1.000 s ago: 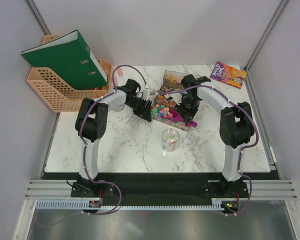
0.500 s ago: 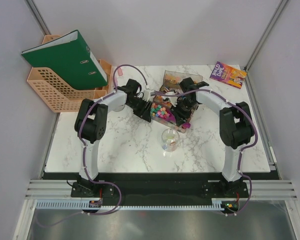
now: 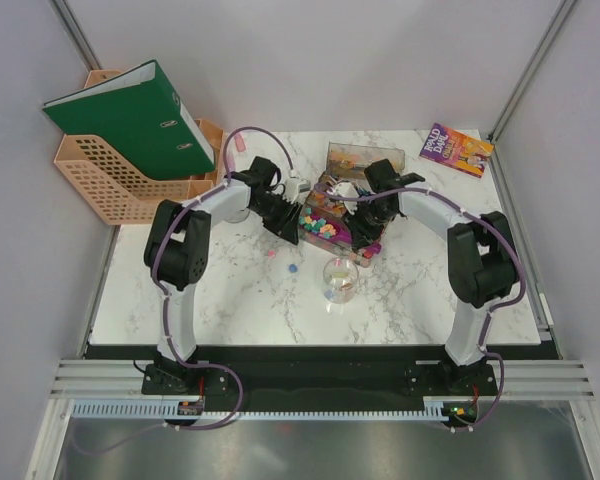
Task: Pack the candies
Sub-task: Scoop the fake candies from the storage box.
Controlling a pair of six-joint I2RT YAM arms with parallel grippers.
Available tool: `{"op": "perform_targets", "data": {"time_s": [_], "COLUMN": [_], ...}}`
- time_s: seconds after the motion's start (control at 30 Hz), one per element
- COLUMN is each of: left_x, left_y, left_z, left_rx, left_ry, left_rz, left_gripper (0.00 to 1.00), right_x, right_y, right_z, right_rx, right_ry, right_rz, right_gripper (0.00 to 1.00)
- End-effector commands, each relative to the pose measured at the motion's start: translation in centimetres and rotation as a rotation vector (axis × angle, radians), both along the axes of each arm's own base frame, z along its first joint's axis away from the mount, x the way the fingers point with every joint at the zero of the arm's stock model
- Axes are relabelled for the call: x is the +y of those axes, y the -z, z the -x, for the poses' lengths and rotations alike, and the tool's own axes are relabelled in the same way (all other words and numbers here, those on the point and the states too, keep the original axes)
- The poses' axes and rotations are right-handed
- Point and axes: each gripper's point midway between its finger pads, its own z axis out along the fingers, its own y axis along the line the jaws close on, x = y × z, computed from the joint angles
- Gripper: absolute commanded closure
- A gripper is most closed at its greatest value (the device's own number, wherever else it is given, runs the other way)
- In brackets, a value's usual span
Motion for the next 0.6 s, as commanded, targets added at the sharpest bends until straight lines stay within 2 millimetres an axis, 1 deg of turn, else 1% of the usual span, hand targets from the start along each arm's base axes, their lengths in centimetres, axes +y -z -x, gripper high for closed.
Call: {"op": "perform_targets", "data": {"time_s": [0.0, 0.07, 0.13, 0.27, 0.3, 0.37, 0.4, 0.47, 0.5, 0.53, 0.57], "left_x": [1.0, 1.5, 1.5, 1.4, 1.4, 1.7, 1.7, 2.1, 2.2, 2.7, 2.9], "left_y": [-3.2, -3.6, -3.8, -4.4, -4.8, -5.3, -5.9, -7.1, -7.5, -8.3, -8.6], "left_z": [0.1, 0.1, 0.2, 0.3, 0.3, 0.5, 0.5, 0.5, 0.4, 0.1, -0.1], "left_rx": [-0.086, -0.096, -0.095, -0.105, -0.112, -0.121, -0.136, -0.175, -0.192, -0.222, -0.242], "left_ry": [0.029, 0.020, 0.021, 0.029, 0.030, 0.036, 0.042, 0.046, 0.045, 0.031, 0.024], "left_rz": [0.009, 0.010, 0.018, 0.033, 0.035, 0.027, 0.030, 0.022, 0.017, -0.002, -0.014], "left_gripper": [0.53, 0.53, 0.53, 0.52, 0.52, 0.51, 0.50, 0.49, 0.48, 0.47, 0.46], "right_x": [1.0, 0.5, 0.1, 0.1, 0.1, 0.0, -0.1, -0.4, -0.6, -0.7, -0.6], "right_y": [0.1, 0.7, 1.0, 0.3, -0.3, -0.7, -1.5, -2.0, -3.1, -3.5, -4.7], "right_z": [2.6, 2.7, 2.8, 1.9, 1.6, 1.4, 1.2, 1.1, 1.0, 1.0, 1.0], "right_rx": [0.041, 0.045, 0.037, -0.012, -0.033, -0.055, -0.079, -0.114, -0.148, -0.161, -0.192], "right_ry": [-0.015, 0.011, 0.036, 0.080, 0.091, 0.095, 0.101, 0.103, 0.104, 0.098, 0.086], "right_rz": [-0.045, -0.018, -0.004, -0.023, -0.032, -0.047, -0.063, -0.090, -0.110, -0.139, -0.173], "right_gripper": [0.99, 1.00, 0.99, 1.00, 1.00, 1.00, 1.00, 1.00, 1.00, 1.00, 1.00]}}
